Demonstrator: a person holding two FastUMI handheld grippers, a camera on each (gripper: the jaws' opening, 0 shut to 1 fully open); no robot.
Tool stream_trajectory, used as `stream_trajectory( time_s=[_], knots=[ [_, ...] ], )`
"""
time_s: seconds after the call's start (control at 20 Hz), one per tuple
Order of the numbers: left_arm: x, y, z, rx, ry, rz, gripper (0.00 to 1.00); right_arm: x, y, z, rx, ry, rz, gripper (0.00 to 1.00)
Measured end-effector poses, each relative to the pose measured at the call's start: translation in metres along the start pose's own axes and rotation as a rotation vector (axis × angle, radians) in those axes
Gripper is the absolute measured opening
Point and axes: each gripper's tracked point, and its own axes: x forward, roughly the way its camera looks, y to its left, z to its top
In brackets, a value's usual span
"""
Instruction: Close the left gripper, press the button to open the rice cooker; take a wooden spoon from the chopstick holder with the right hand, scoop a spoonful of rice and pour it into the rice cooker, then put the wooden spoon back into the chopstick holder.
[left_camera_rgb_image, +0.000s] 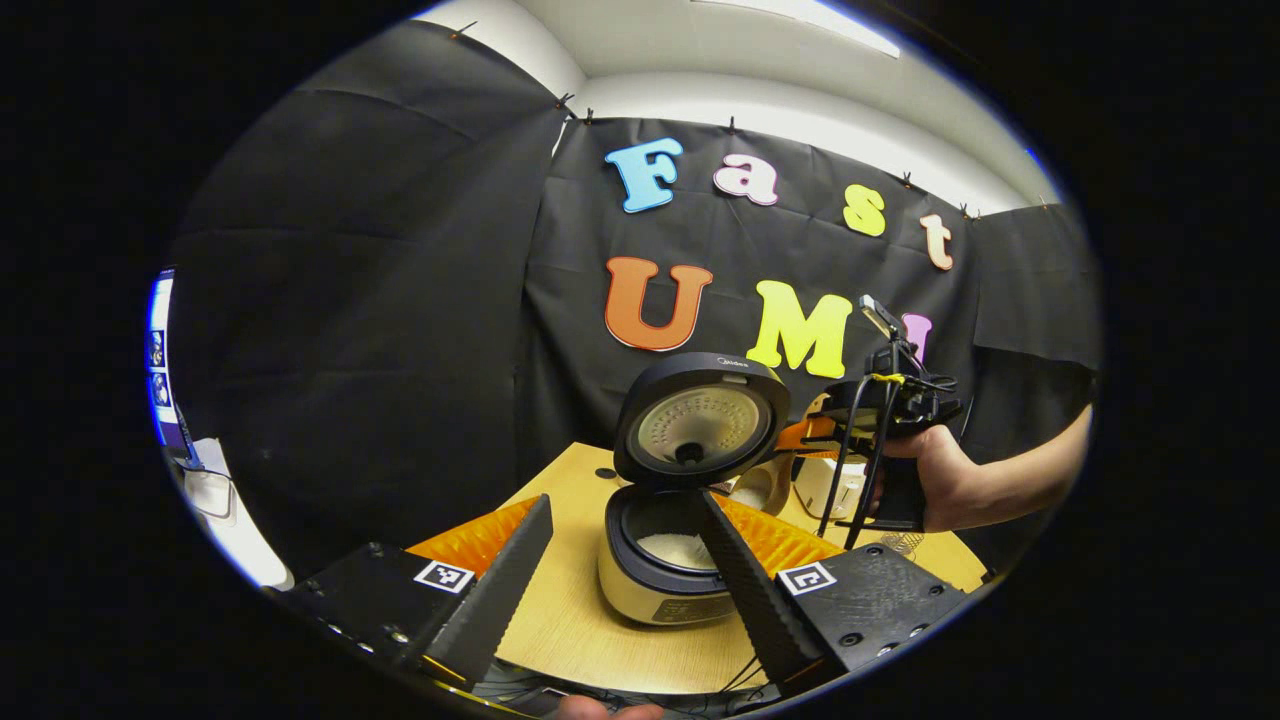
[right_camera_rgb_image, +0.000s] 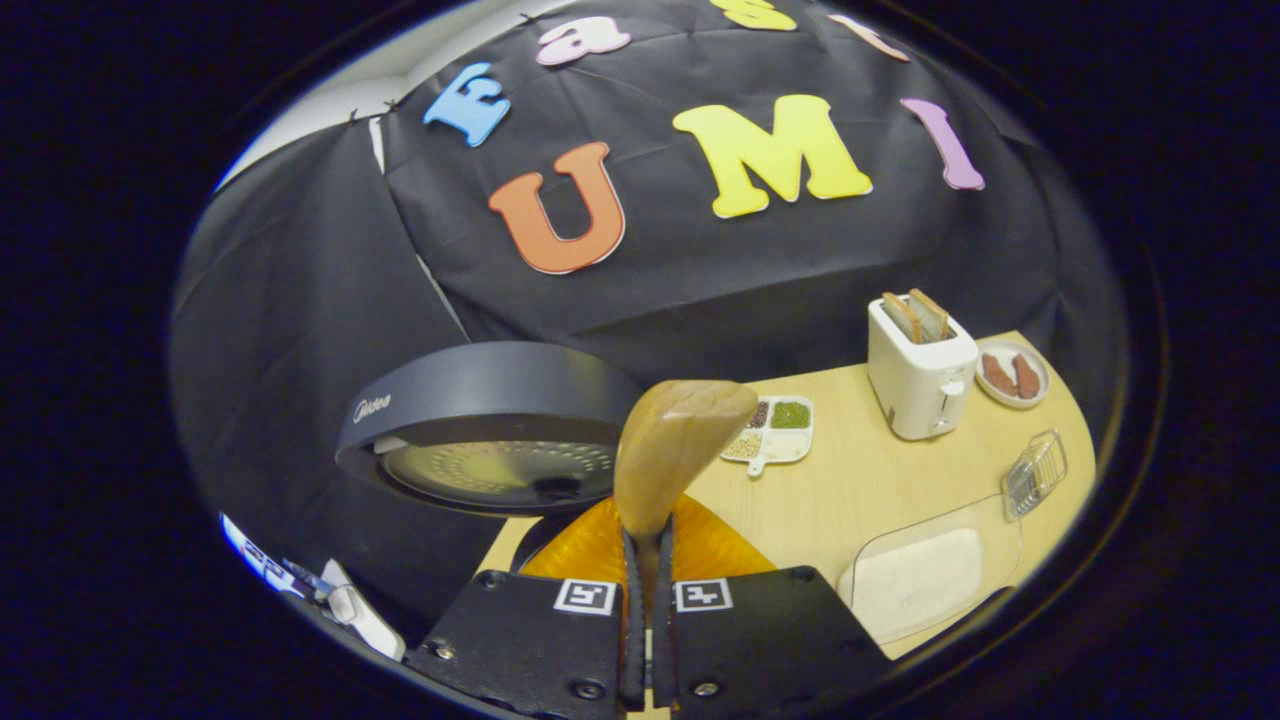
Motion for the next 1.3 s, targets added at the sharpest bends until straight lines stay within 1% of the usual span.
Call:
stream_trajectory(
  time_s=[0.15, 0.35, 0.6, 0.65, 0.75, 0.9, 1.0, 1.15, 1.3],
  knots=[
    [0.003, 0.001, -0.007, -0.013, 0.002, -0.009, 0.95, 0.001, 0.005, -0.002, -0.108, -0.022, -0.021, 0.08],
    [0.003, 0.007, -0.012, -0.028, 0.004, 0.001, 0.95, 0.002, 0.013, -0.001, -0.261, -0.065, -0.039, 0.08],
    [-0.001, 0.010, -0.012, -0.037, 0.024, 0.007, 0.95, -0.005, 0.027, 0.020, -0.533, -0.193, -0.060, 0.08],
    [-0.002, 0.009, -0.012, -0.041, 0.029, 0.006, 0.95, -0.005, 0.025, 0.023, -0.578, -0.217, -0.062, 0.08],
    [-0.003, 0.007, -0.009, -0.036, 0.031, 0.007, 0.95, -0.007, 0.031, 0.022, -0.622, -0.249, -0.058, 0.08],
    [-0.005, 0.005, -0.008, -0.029, 0.037, 0.008, 0.95, -0.012, 0.035, 0.027, -0.640, -0.272, -0.055, 0.08],
    [-0.005, 0.002, -0.008, -0.023, 0.043, 0.009, 0.95, -0.012, 0.037, 0.028, -0.618, -0.273, -0.035, 0.08],
    [-0.009, -0.004, -0.006, -0.016, 0.051, 0.011, 0.95, -0.016, 0.039, 0.024, -0.541, -0.255, 0.012, 0.08],
    [-0.013, -0.015, 0.001, 0.000, 0.045, 0.009, 0.95, -0.024, 0.041, 0.019, -0.391, -0.215, 0.089, 0.08]
  ],
)
